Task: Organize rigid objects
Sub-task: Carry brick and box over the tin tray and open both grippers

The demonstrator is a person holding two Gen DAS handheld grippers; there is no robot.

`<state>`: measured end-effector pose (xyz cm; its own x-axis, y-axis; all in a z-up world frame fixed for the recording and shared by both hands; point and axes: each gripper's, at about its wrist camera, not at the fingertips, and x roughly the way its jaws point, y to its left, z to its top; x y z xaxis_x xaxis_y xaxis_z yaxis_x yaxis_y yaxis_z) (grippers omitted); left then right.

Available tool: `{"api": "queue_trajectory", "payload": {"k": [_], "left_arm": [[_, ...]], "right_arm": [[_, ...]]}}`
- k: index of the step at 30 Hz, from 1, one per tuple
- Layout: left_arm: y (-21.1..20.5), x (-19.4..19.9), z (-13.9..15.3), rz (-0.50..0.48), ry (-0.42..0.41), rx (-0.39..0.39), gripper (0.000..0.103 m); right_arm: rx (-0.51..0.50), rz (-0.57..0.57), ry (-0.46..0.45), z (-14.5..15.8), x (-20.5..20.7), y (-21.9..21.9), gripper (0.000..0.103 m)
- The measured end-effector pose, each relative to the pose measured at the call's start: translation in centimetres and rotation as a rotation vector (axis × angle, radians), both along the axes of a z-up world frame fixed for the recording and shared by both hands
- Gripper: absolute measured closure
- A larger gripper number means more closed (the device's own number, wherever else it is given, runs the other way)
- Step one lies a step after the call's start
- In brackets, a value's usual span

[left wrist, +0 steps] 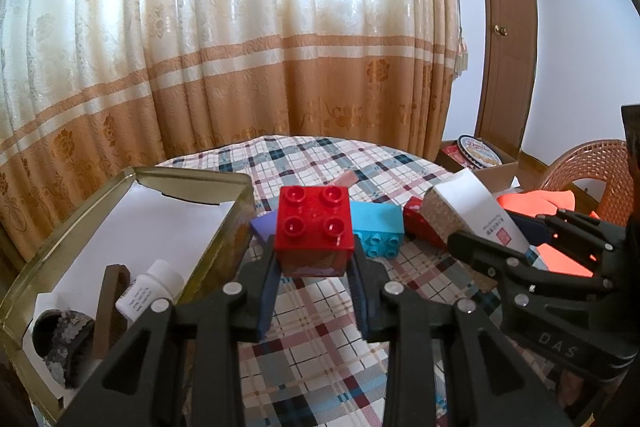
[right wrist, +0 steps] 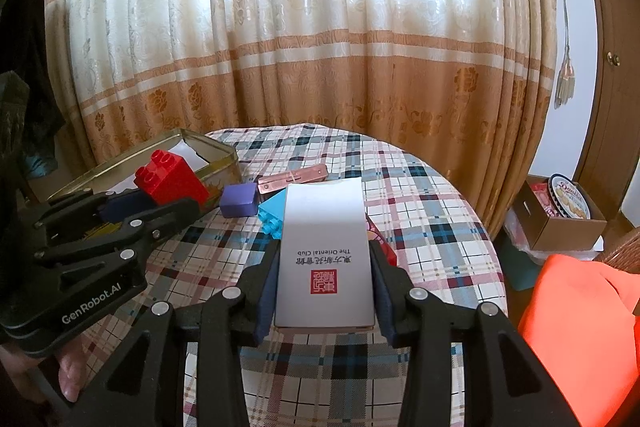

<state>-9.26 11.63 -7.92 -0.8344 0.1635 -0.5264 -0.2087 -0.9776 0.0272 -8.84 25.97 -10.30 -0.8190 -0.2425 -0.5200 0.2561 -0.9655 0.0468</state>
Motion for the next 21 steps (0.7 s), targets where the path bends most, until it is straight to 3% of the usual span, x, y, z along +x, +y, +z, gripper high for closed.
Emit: {"api": "queue_trajectory", "payload": {"k": [9,16,21], "left_arm": [[-3.8,1.5,3.4,0.059,0.044,0.029,0.072],[-9.1,1.0,4.7,0.163,0.012,0.024,0.072],[-12.9,-0.2,4.7,0.235,-0.030,0.013,0.072]], "right_arm": [[0.001,0.068,-0.015,1.5,-0.7,-1.7,0.059],[0.028,0.183,-0.008,5.4,-3.1,-6.2,0.059],[0.063,0.273,-0.036,5.7,-5.4,-10.8,0.059]]}}
